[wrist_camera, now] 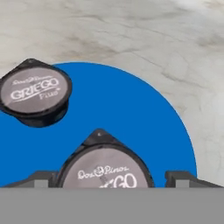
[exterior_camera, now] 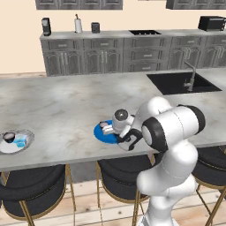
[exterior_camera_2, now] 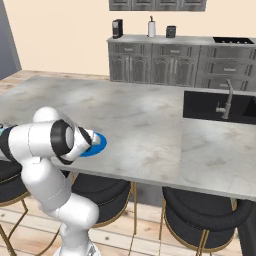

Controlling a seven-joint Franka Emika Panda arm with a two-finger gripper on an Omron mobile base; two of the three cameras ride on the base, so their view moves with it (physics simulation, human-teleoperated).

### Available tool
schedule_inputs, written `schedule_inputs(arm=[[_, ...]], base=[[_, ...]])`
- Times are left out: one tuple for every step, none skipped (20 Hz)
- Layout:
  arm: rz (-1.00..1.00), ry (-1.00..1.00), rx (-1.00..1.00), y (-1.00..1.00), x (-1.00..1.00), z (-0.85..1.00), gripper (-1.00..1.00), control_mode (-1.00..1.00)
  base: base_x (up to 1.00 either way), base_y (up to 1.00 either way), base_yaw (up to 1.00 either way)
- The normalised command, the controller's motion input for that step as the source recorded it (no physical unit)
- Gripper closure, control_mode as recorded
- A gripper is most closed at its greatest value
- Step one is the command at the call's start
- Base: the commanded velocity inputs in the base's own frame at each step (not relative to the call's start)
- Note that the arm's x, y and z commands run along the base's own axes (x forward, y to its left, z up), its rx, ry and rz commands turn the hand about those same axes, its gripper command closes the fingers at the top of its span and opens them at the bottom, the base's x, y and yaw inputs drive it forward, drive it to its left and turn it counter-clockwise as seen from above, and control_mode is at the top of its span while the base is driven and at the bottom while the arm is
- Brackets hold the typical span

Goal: Place two yogurt containers on each plate.

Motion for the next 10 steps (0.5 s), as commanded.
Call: schedule_inputs(arm=[[0.00,-0.04,0.00,0.00,0.00,0.00,-1.00,-1.00],[0.00,-0.05,0.00,0.00,0.00,0.02,-1.00,-1.00],[0.00,-0.07,0.00,0.00,-0.04,0.29,-1.00,-1.00],[0.00,-0.09,0.00,0.01,-0.09,0.45,-1.00,-1.00],[0.00,-0.14,0.00,0.03,-0.19,0.59,-1.00,-1.00],[0.00,-0.13,0.00,0.01,-0.22,0.70,-1.00,-1.00],[0.00,-0.15,0.00,0.00,-0.29,0.74,-1.00,-1.00],[0.00,-0.18,0.02,0.00,-0.28,0.74,-1.00,-1.00],[0.00,-0.34,0.04,0.02,-0.36,0.79,-1.00,-1.00],[0.00,-0.38,0.07,0.00,-0.44,0.98,-1.00,-1.00]], base=[[0.00,0.00,0.00],[0.00,0.00,0.00],[0.00,0.00,0.00],[0.00,0.00,0.00],[0.00,0.00,0.00],[0.00,0.00,0.00],[0.00,0.00,0.00],[0.00,0.00,0.00],[0.00,0.00,0.00],[0.00,0.00,0.00]])
